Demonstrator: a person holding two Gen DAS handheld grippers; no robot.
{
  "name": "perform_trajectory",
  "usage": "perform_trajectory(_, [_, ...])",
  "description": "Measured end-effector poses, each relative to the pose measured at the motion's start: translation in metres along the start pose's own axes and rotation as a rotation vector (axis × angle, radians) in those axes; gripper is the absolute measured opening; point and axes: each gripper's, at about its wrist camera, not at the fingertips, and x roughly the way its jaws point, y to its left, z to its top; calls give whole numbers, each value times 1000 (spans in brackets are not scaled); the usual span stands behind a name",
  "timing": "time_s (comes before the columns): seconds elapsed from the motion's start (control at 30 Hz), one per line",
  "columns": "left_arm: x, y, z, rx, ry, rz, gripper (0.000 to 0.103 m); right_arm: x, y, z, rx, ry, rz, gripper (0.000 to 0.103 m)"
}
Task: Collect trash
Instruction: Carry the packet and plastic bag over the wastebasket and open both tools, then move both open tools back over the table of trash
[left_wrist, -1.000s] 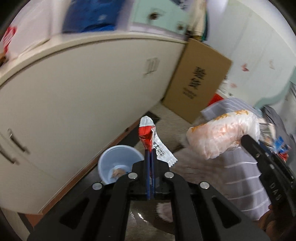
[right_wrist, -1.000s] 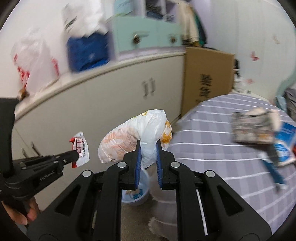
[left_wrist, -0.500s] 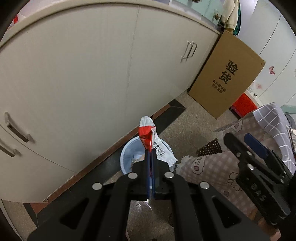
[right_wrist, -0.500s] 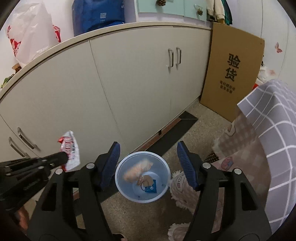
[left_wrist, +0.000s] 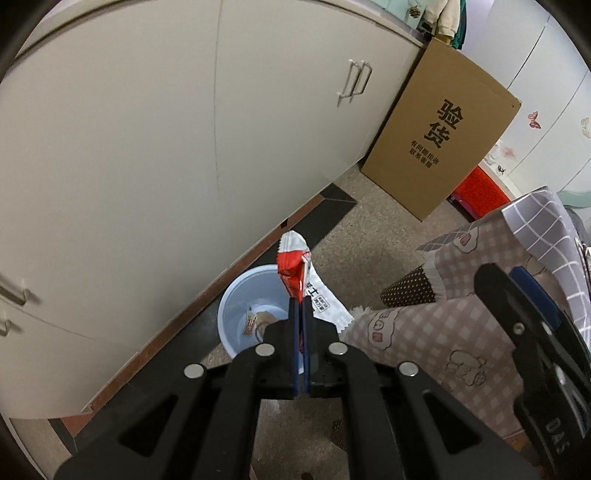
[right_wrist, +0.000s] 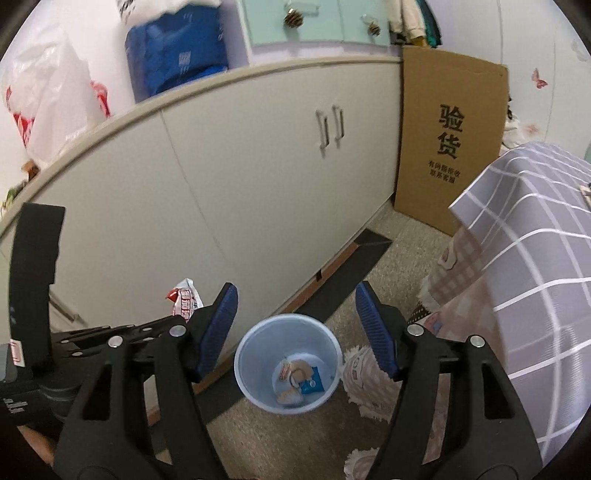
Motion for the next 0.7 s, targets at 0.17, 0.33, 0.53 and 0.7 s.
perform_trajectory(0.17, [-9,-7,12,-24,-40,-5,7,-16,-8,7,67,-57,10,71])
perform_trajectory(0.33, [-24,-8,12,-34,-71,29,56,-28,-8,11,85,-88,20,73])
perform_trajectory(0.53, [-46,-8,5,-43,-74,27,56,-40,-7,9,107,-69,52,73])
perform_trajectory(0.7, [-82,-3,-9,-104,-100,17,56,-58,0,8,105,-58,90,73])
